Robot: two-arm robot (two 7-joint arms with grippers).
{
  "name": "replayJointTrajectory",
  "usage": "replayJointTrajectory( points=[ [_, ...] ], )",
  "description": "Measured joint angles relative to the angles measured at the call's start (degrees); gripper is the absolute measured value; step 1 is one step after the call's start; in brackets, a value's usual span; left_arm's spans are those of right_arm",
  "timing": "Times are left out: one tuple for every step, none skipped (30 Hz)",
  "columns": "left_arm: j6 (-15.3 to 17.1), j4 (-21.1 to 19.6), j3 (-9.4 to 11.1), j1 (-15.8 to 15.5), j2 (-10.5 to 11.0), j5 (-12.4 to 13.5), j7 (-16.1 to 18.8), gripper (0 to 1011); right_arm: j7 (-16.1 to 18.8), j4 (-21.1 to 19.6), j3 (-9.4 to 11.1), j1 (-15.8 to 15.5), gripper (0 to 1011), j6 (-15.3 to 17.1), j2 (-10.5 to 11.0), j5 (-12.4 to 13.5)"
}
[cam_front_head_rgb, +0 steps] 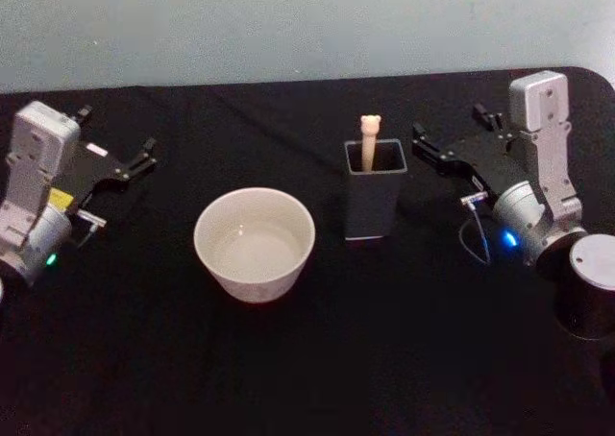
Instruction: Pick up the stirring spoon with one hand, stir inside the cup, then place it back in its original position.
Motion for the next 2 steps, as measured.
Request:
replayJointTrajectory(
  points=[
    [0.0,0.0,0.0,0.0,0.0,0.0,0.0,1001,0.0,0.0,0.0,0.0,1002,0.0,0.0,0.0],
    [0.0,0.0,0.0,0.0,0.0,0.0,0.0,1001,0.0,0.0,0.0,0.0,1002,0.0,0.0,0.0]
  ],
)
